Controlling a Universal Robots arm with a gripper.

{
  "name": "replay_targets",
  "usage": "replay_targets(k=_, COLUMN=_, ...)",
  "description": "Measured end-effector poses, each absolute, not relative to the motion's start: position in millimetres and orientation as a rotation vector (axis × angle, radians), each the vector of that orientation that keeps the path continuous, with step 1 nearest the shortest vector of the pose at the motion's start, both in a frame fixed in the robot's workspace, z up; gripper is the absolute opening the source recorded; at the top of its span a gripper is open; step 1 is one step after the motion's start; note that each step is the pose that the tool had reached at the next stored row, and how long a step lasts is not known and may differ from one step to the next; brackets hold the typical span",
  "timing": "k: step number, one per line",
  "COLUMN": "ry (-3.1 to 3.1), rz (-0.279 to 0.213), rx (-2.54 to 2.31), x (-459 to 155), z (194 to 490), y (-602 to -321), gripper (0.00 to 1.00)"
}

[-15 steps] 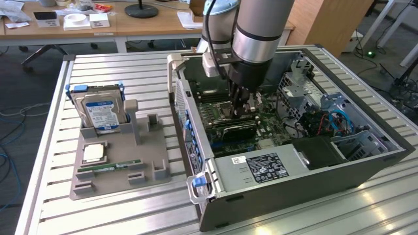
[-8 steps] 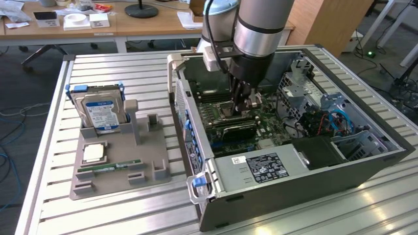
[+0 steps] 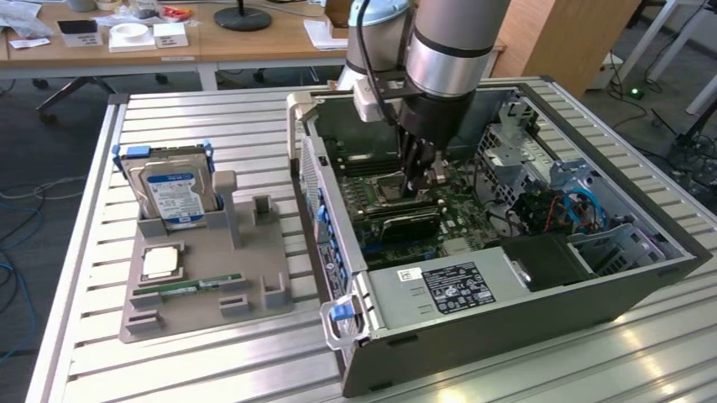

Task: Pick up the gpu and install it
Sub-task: 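Press down on the gpu until it lock into place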

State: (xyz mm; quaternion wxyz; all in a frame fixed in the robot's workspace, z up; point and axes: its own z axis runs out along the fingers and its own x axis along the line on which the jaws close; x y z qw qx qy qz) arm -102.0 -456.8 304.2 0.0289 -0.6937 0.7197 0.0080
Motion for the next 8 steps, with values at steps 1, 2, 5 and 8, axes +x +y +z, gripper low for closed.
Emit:
replay_targets(k=1, ry=2.22, rz=0.025, rx=-2.14, x=-100.9, z=304.3, y=-456.8, gripper=0.11)
replay_targets(k=2, ry=2.22, rz=0.025, rx=-2.14, x=-99.4, z=304.3, y=-456.9, gripper=0.11)
replay_targets(k=5, ry=2.22, rz=0.025, rx=-2.14, x=-99.3, z=304.3, y=-456.9, gripper=0.11)
replay_targets(k=8, ry=2.22, rz=0.025, rx=-2.14, x=-99.2, z=304.3, y=-456.8, gripper=0.11)
